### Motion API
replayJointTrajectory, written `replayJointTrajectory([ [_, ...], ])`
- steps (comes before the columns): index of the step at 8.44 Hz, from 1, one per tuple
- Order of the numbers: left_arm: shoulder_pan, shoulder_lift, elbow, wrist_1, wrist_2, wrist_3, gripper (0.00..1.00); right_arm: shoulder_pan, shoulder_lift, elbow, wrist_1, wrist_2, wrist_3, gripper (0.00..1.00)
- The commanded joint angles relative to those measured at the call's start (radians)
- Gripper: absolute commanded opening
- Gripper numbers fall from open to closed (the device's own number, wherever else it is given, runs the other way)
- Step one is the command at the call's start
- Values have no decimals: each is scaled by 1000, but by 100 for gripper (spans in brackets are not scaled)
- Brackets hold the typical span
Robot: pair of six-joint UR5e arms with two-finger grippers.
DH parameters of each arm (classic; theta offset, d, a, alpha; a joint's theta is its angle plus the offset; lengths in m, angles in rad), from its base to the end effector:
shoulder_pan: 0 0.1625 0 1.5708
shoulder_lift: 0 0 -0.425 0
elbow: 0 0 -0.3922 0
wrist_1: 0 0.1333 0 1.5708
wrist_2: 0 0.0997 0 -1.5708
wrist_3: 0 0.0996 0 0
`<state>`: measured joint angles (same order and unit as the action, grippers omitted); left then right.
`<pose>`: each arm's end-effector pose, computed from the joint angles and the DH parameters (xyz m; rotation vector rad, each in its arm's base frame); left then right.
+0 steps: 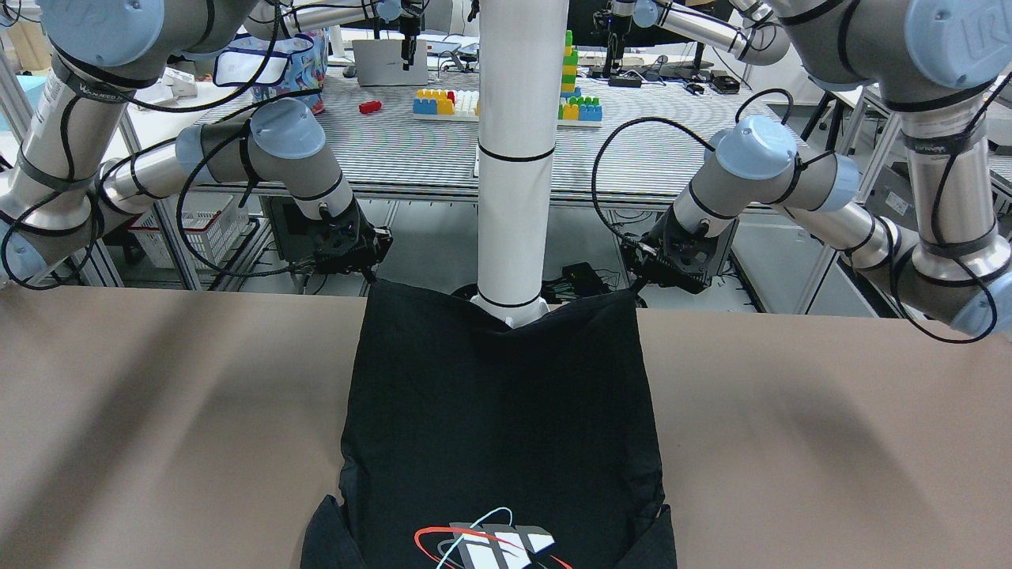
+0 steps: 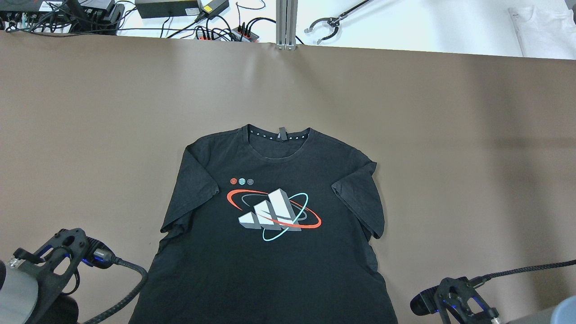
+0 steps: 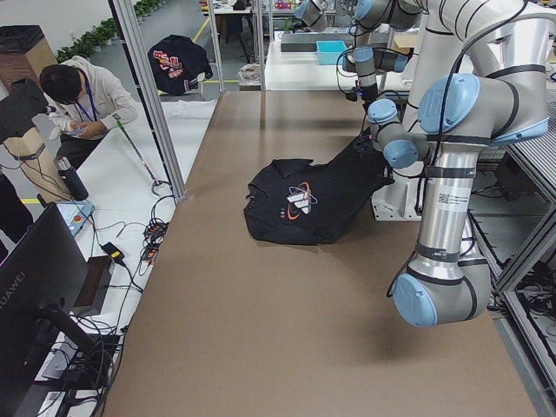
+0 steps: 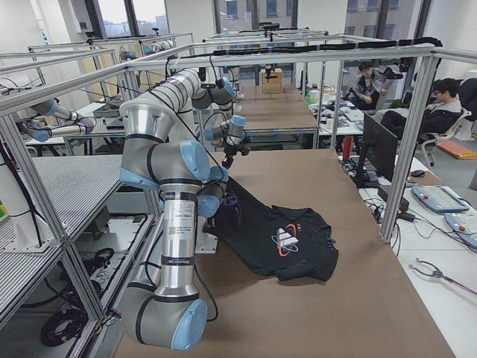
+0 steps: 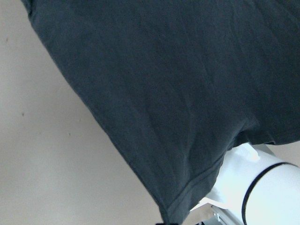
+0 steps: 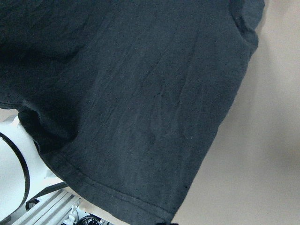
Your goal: Fold clothes
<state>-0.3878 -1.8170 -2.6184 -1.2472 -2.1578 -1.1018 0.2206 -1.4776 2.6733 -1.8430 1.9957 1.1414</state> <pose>0.2811 -0.1992 0.1620 -0.1001 1.0828 0.3575 -0.2879 -0.1591 0.1959 -0.0836 -0.9925 -0.3874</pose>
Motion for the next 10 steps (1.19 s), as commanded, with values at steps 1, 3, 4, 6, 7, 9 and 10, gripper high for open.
replayJointTrajectory([
  [1, -40, -19, 56, -1, 76, -1, 0, -9, 5, -13, -50, -139, 8, 0],
  [3, -156, -135, 202, -3, 105, 6, 0, 52, 32, -80, -50, -196, 8, 0],
  [4, -207, -142, 230, -3, 105, 11, 0, 118, 48, -110, -50, -195, 8, 0],
  [6, -317, -143, 248, -5, 93, 14, 0, 219, 54, -128, -48, -196, 8, 0],
  [7, -351, -143, 248, -5, 91, 14, 0, 274, 54, -130, -48, -187, 6, 0],
  [9, -400, -162, 306, -5, 99, 16, 0, 333, 95, -163, -48, -193, 6, 0],
  [10, -425, -212, 361, -5, 101, 16, 0, 362, 150, -241, -47, -193, 3, 0],
])
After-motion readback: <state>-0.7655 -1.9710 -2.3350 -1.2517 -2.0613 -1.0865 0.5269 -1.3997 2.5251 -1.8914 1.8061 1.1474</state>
